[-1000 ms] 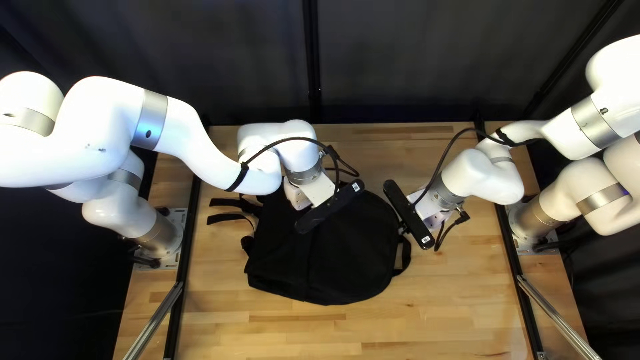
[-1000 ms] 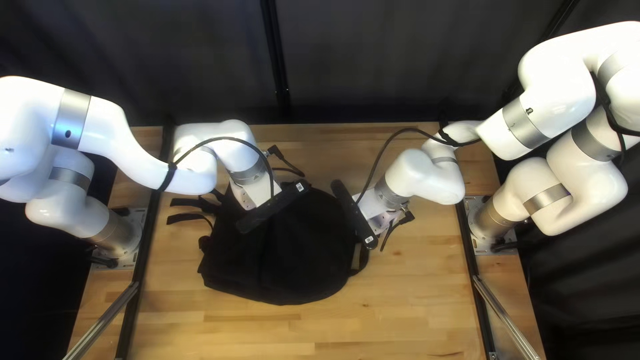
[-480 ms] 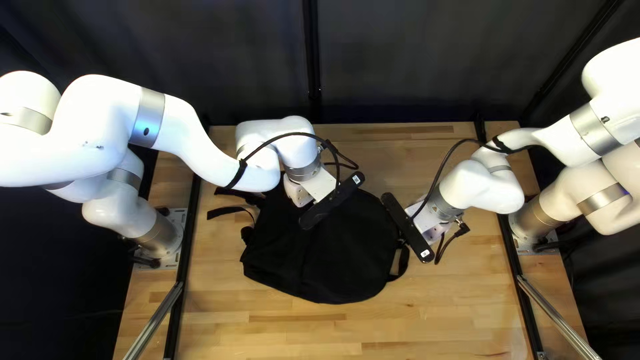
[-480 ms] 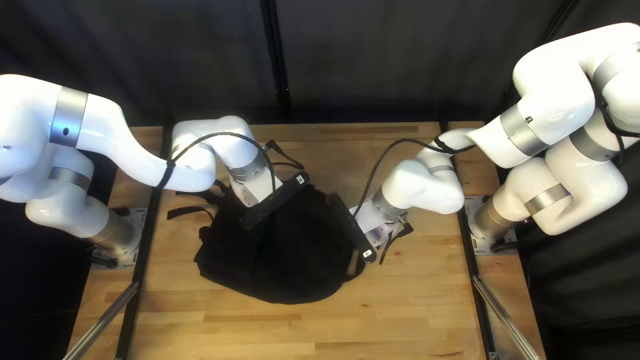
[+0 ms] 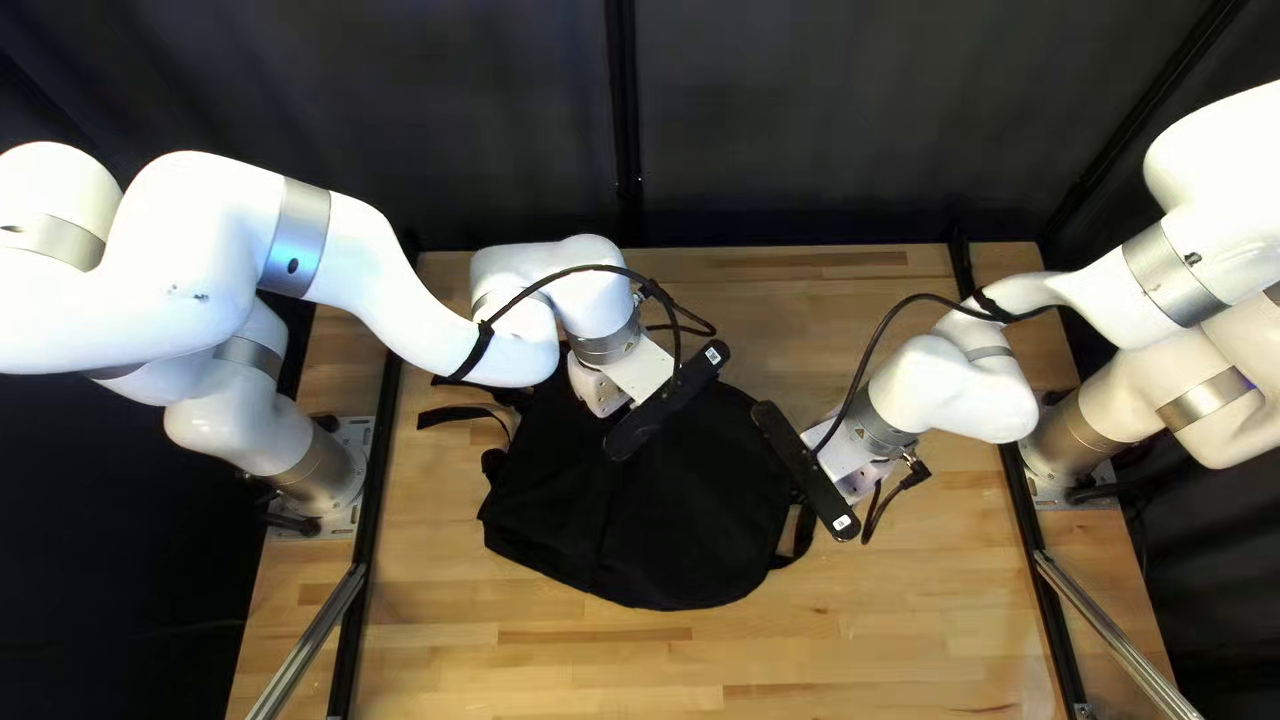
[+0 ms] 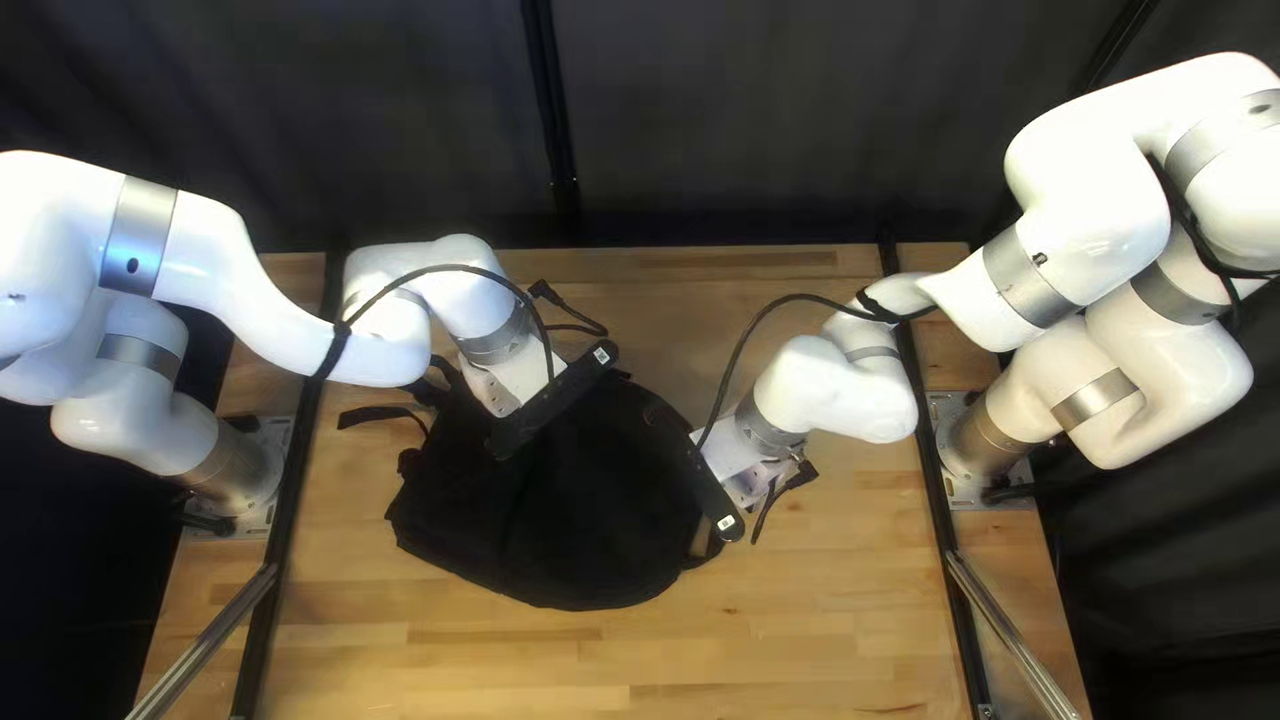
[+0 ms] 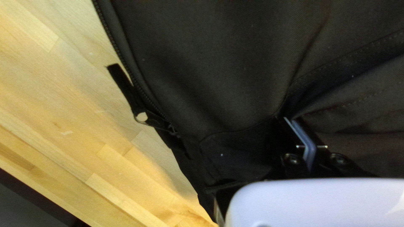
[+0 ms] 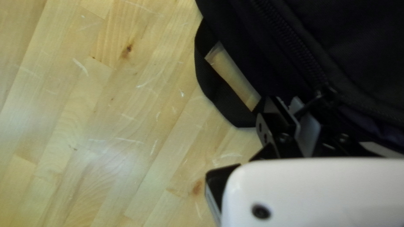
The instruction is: Remove a lunch box from a kids backpack
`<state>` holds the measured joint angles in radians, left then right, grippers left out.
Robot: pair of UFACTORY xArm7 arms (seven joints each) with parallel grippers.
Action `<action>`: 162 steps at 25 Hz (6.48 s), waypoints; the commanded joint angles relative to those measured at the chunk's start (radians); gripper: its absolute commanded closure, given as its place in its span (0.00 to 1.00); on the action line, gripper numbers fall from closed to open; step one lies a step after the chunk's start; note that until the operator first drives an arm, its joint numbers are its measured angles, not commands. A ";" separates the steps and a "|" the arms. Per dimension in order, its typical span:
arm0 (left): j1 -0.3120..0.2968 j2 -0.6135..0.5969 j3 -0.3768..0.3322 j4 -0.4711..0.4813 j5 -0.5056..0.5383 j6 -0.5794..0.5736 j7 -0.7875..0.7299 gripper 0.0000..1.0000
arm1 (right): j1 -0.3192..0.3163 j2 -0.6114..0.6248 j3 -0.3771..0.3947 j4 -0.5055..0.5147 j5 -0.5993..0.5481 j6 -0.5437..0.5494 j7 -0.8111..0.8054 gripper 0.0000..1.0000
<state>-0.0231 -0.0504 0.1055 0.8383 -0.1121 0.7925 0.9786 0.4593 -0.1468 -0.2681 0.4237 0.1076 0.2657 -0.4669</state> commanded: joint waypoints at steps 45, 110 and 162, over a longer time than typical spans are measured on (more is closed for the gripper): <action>0.002 -0.006 0.001 -0.012 -0.011 -0.017 -0.022 1.00 | 0.089 0.189 0.057 0.184 0.148 0.041 -0.030 1.00; -0.128 -0.074 -0.453 0.163 0.323 0.180 -0.692 0.00 | -0.017 -0.084 -0.052 0.182 -0.189 0.338 -0.105 0.00; -0.237 0.668 -0.440 0.741 0.755 0.140 -0.290 0.00 | 0.098 0.047 -0.181 0.162 -0.133 0.033 -1.208 0.00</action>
<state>-0.2600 0.5607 -0.3426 1.5086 0.6364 0.9041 0.6390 0.5475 -0.1098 -0.4464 0.5866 -0.0462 0.3174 -1.6515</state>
